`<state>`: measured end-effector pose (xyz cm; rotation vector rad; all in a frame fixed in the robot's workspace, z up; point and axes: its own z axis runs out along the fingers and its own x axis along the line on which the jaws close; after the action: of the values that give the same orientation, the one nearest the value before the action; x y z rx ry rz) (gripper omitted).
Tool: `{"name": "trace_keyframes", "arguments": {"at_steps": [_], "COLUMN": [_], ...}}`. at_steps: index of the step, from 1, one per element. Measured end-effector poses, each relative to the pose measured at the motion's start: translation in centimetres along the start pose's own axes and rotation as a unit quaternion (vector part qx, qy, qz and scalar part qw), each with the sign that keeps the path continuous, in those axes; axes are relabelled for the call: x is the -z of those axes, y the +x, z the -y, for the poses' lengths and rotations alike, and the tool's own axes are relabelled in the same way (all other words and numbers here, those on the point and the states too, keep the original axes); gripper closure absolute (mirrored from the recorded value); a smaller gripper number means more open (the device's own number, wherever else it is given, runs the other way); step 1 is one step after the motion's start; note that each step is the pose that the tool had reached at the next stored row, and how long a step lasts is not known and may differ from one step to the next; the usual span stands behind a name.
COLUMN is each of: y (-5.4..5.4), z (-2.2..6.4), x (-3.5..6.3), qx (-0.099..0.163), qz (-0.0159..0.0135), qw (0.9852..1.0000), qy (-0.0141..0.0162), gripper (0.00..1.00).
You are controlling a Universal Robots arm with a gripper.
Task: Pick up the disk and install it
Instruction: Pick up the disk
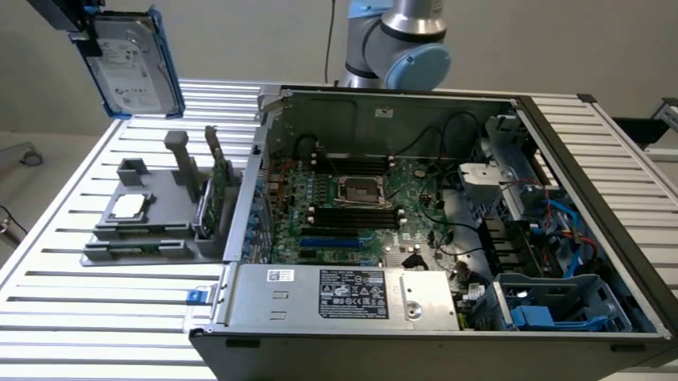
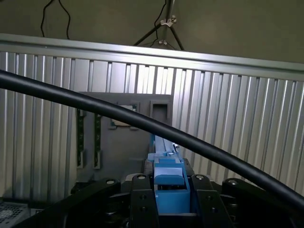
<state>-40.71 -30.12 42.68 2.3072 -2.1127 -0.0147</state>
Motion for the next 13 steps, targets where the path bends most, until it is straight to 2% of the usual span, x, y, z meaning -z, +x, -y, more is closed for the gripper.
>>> {"name": "trace_keyframes", "arguments": {"at_steps": [2, 5, 10, 13], "y": [0.2, 0.6, 1.2, 1.5], "z": [0.44, 1.05, 2.17, 2.93], "x": [0.85, 1.81, 3.24, 3.84], "qx": [0.000, 0.000, 0.000, 0.000], "qz": [0.0012, 0.0048, 0.0129, 0.0197], "qw": [1.0000, 1.0000, 0.9999, 0.9998], "qy": [-0.0009, -0.0014, -0.0016, -0.0012], "gripper": [0.67, 0.67, 0.67, 0.67]}}
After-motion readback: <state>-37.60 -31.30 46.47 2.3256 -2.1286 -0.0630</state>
